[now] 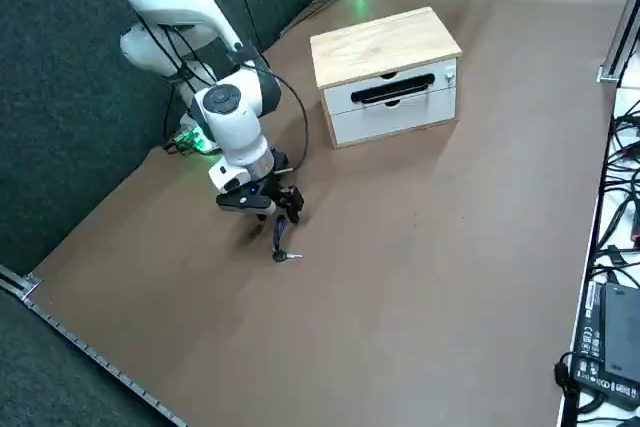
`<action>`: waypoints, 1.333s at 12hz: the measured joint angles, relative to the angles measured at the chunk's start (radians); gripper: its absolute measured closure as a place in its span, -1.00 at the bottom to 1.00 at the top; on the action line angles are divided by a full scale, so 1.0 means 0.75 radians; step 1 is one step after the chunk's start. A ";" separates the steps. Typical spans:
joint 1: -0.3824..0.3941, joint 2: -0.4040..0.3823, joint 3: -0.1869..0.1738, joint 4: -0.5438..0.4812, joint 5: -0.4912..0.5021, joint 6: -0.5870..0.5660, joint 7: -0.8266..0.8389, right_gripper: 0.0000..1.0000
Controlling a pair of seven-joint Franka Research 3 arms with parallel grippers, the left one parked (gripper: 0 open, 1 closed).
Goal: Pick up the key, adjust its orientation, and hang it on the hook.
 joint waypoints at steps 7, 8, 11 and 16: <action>0.000 0.022 0.004 0.000 0.000 0.028 -0.042 -0.99; 0.000 0.022 0.004 0.000 0.000 0.028 -0.050 -0.98; 0.000 0.022 0.004 0.000 0.000 0.036 -0.059 -0.90; 0.000 0.022 0.006 0.002 0.000 0.040 -0.061 -0.01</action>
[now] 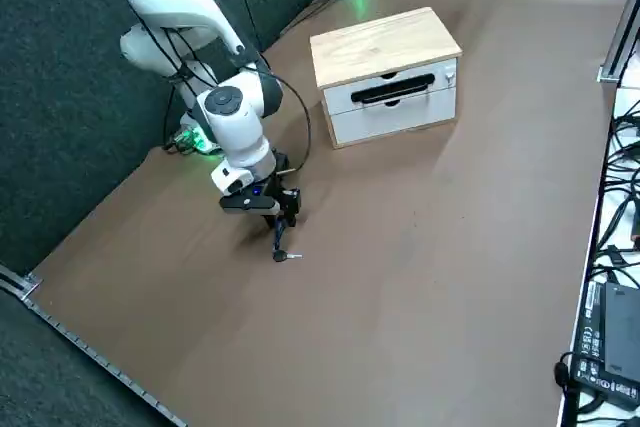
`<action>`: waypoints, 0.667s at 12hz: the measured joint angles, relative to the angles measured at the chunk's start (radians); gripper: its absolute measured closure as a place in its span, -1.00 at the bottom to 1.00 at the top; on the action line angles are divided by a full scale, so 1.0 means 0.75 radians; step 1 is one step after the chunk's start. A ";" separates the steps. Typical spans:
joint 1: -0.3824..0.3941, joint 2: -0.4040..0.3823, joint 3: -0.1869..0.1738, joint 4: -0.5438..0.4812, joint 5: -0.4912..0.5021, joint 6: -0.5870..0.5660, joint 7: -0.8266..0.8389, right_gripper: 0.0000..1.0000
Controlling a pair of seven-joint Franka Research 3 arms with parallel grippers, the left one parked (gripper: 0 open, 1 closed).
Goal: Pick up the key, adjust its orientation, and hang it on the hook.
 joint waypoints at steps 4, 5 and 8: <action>0.003 -0.001 0.002 0.004 0.000 0.003 0.000 0.22; 0.006 -0.002 0.003 0.005 0.000 0.004 0.002 0.37; 0.024 -0.005 0.007 0.009 0.000 0.004 0.024 0.90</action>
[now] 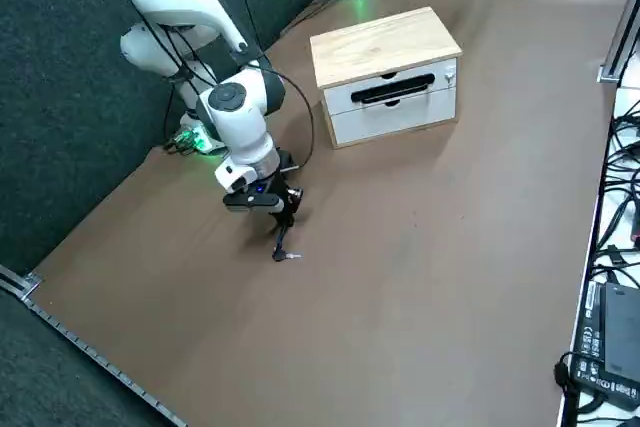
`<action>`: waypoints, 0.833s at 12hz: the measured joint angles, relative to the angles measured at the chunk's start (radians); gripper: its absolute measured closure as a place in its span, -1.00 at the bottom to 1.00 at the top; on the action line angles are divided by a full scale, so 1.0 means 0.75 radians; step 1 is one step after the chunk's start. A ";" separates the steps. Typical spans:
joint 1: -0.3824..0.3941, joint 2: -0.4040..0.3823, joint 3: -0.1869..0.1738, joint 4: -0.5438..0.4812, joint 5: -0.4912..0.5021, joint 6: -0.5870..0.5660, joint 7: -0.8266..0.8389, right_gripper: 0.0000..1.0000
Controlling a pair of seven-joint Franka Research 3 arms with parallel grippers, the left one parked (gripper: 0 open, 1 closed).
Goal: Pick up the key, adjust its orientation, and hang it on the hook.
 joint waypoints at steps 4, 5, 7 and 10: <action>0.032 -0.022 0.001 0.010 0.000 -0.003 0.000 0.90; 0.045 -0.040 0.001 0.015 0.000 -0.014 0.000 0.90; 0.072 -0.089 0.002 0.037 0.000 -0.075 0.000 0.90; 0.094 -0.176 0.004 0.076 0.000 -0.184 -0.004 0.90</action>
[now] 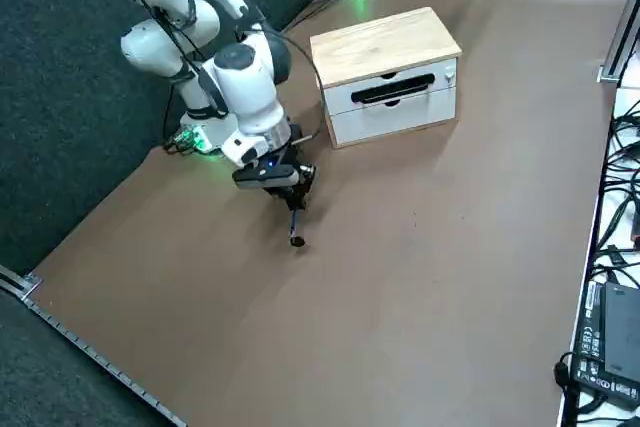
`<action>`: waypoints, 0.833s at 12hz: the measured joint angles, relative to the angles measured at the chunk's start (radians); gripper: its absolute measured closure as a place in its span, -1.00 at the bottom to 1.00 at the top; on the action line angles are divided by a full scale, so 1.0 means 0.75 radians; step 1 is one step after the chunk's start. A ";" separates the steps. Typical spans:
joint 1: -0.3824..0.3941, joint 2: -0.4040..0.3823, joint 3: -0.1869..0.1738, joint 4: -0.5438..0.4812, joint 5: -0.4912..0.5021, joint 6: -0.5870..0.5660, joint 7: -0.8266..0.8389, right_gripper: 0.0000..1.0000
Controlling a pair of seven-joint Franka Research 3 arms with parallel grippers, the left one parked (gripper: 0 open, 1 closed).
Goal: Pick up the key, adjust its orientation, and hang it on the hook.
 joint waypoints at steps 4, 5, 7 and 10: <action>0.064 -0.104 0.003 0.122 0.000 -0.267 -0.009 0.90; 0.077 -0.118 0.003 0.185 0.000 -0.371 -0.024 0.90; 0.119 -0.126 0.005 0.321 0.000 -0.569 -0.078 0.90; 0.200 -0.117 0.008 0.407 0.000 -0.653 -0.153 0.90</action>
